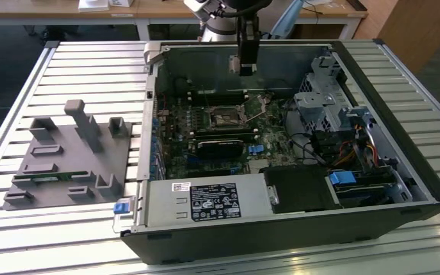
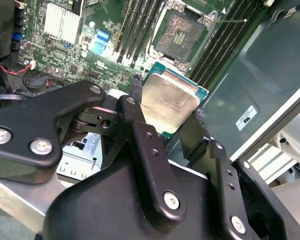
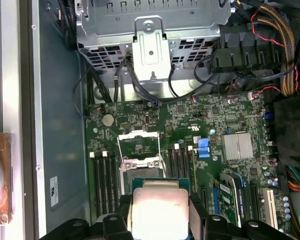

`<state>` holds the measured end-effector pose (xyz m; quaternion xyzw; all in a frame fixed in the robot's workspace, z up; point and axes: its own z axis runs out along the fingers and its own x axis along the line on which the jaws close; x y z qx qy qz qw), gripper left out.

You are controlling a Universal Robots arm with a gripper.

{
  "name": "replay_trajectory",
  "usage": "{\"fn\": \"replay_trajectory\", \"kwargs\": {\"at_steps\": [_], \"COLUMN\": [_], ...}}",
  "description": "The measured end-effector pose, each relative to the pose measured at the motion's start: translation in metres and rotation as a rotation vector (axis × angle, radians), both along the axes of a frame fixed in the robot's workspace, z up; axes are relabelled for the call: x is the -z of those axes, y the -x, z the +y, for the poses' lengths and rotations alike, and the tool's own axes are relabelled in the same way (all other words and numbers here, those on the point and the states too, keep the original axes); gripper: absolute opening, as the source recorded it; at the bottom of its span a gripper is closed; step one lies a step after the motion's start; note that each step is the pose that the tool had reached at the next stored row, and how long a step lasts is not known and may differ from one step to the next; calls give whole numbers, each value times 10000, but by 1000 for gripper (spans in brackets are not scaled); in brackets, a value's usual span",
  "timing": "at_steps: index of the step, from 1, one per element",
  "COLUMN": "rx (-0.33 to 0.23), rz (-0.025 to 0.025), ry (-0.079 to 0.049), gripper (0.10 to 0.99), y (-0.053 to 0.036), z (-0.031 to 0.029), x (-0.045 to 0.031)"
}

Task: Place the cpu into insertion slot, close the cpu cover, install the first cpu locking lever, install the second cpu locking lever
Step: 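Place the cpu into insertion slot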

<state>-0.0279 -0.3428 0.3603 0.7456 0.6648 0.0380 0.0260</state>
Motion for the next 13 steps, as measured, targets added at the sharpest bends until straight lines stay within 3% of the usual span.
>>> {"fn": "replay_trajectory", "kwargs": {"at_steps": [9, 13], "rx": [210, -255], "rz": [1, 0], "ry": [1, -3], "gripper": [537, 537], "y": [28, 51], "z": [11, 12], "x": [55, 131]}}
